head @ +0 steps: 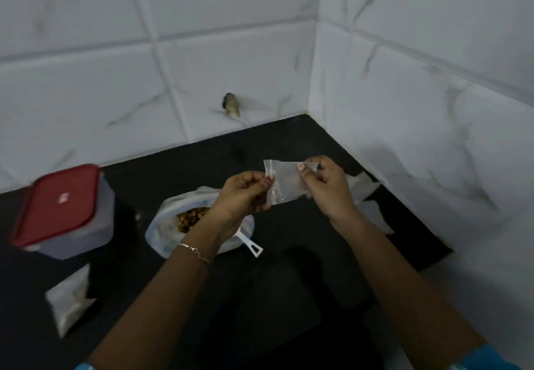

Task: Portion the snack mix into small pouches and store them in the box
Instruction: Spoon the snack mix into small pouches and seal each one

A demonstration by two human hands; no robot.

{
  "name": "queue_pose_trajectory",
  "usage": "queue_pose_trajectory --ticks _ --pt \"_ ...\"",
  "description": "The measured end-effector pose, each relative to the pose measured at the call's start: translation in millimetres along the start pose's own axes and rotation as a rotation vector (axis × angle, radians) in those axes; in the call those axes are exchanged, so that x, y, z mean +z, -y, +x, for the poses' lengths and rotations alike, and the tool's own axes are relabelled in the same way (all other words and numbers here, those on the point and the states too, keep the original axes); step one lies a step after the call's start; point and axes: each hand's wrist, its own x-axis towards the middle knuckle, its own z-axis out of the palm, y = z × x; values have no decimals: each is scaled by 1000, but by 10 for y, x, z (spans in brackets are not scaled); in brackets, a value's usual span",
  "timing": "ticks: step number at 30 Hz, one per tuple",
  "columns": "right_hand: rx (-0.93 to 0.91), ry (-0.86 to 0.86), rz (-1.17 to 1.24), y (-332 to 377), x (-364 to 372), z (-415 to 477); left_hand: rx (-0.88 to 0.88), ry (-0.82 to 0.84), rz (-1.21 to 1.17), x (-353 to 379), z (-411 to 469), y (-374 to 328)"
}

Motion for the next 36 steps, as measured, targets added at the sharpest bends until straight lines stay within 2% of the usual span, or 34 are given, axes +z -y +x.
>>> queue_pose_trajectory --ticks 2,5,8,10,14,19,25,32,36 --pt "0 -55 -8 1 199 1 -6 -104 -27 -165 -101 -4" --pt "-108 -89 -60 118 621 -108 21 -319 -70 -482 -331 -31" --pt "-243 95 -67 290 1037 -336 78 -461 -84 -759 -579 -24" --pt "-257 260 -57 369 1273 -477 111 -519 -60 -898 -731 -14" --pt "-154 477 53 478 1637 -679 151 -577 -74 -1092 -1043 -6" --pt "-153 596 105 561 1921 -823 145 -639 -151 -1294 -1377 -17" --pt "-117 736 191 640 2131 -1001 124 -716 -117 -1478 -1603 20" --pt "-142 704 78 607 2259 -1026 92 -779 4 -1555 -1682 73" --pt "-222 657 -44 599 2311 -1009 55 -792 71 -1603 -1670 113"
